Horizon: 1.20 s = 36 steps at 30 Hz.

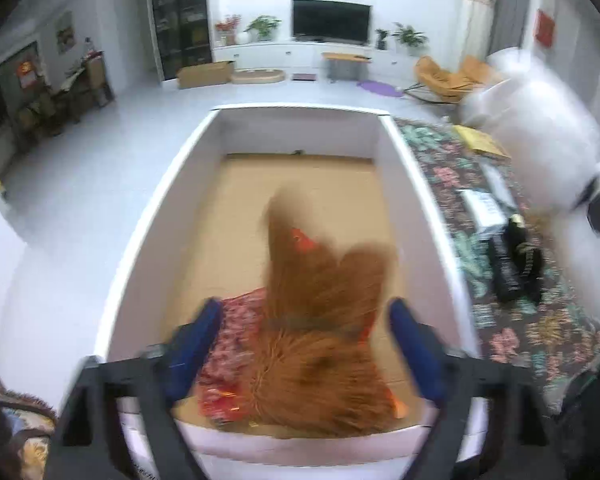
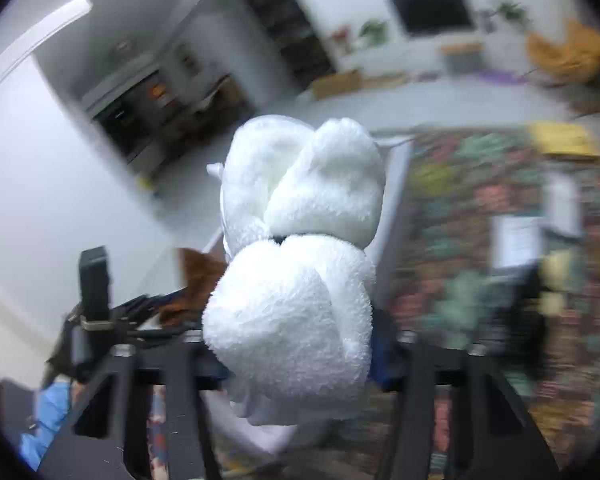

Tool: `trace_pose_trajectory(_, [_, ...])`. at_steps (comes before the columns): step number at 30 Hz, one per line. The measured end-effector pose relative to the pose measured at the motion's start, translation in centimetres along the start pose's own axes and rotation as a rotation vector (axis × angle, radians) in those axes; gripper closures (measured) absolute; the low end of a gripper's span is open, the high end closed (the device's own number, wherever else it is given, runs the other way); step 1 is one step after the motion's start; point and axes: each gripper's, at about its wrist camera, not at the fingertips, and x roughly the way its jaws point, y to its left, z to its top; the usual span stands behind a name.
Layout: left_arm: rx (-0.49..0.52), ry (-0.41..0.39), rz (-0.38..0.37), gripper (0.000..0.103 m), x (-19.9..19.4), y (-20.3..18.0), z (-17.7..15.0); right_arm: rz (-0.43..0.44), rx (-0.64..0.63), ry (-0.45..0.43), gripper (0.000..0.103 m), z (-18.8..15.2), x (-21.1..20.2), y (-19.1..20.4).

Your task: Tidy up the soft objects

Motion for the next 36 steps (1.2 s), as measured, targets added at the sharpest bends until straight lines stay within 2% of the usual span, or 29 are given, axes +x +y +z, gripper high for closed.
trace_pose_trajectory(2, [-0.029, -0.012, 0.037, 0.003, 0.0, 0.9, -0.5, -0.001, 0.027, 0.036, 0.026, -0.6, 2.0, 0.2])
trace_pose_trajectory(4, [-0.041, -0.018, 0.055, 0.003, -0.1, 1.4, -1.0, -0.014, 0.036, 0.013, 0.026, -1.5, 1.6, -0.9])
trace_pose_trajectory(7, [-0.058, -0.044, 0.038, 0.003, -0.5, 1.4, -1.8, -0.174, 0.023, -0.042, 0.026, -3.1, 0.0, -4.2])
trace_pose_trajectory(10, [-0.062, -0.062, -0.041, 0.003, -1.0, -0.3, -2.1, -0.369, 0.063, -0.097, 0.026, -5.5, -2.3, -8.9])
trace_pose_trajectory(13, [-0.008, -0.094, -0.160, 0.003, -2.3, -4.4, -1.9, -0.569, 0.170, -0.147, 0.026, -8.3, -5.5, -15.7])
trace_pose_trajectory(16, [0.099, -0.125, -0.285, 0.003, -3.5, -10.7, -2.6, -0.744, 0.301, -0.173, 0.026, -10.5, -8.7, -22.7])
trace_pose_trajectory(18, [0.170, -0.112, -0.375, 0.003, -3.6, -15.3, -3.5, -0.816, 0.367, -0.181, 0.026, -11.7, -10.2, -26.4])
trace_pose_trajectory(20, [0.237, -0.061, -0.443, 0.003, -2.3, -20.1, -5.1, -0.882, 0.412, -0.186, 0.026, -12.7, -11.4, -29.4])
trace_pose_trajectory(21, [0.257, -0.035, -0.453, 0.003, -1.3, -21.9, -5.7, -0.904, 0.421, -0.187, 0.026, -12.9, -11.7, -30.1])
trace_pose_trajectory(24, [0.286, 0.074, -0.455, 0.003, 3.6, -26.3, -7.7, -0.952, 0.447, -0.180, 0.026, -13.9, -11.8, -32.2])
trace_pose_trajectory(26, [0.287, 0.135, -0.405, 0.003, 7.5, -27.8, -8.5, -0.959, 0.473, -0.165, 0.026, -14.5, -11.5, -33.3])
trace_pose_trajectory(29, [0.269, 0.146, -0.325, 0.003, 10.4, -27.9, -8.9, -0.951, 0.478, -0.162, 0.026, -14.4, -11.3, -33.7])
trace_pose_trajectory(32, [0.256, 0.129, -0.287, 0.003, 12.1, -27.7, -8.7, -0.974, 0.469, -0.143, 0.026, -14.4, -10.7, -34.5])
trace_pose_trajectory(36, [0.302, 0.095, -0.238, 0.003, 13.0, -28.3, -8.4, -0.996, 0.448, -0.126, 0.023, -14.3, -10.0, -33.9])
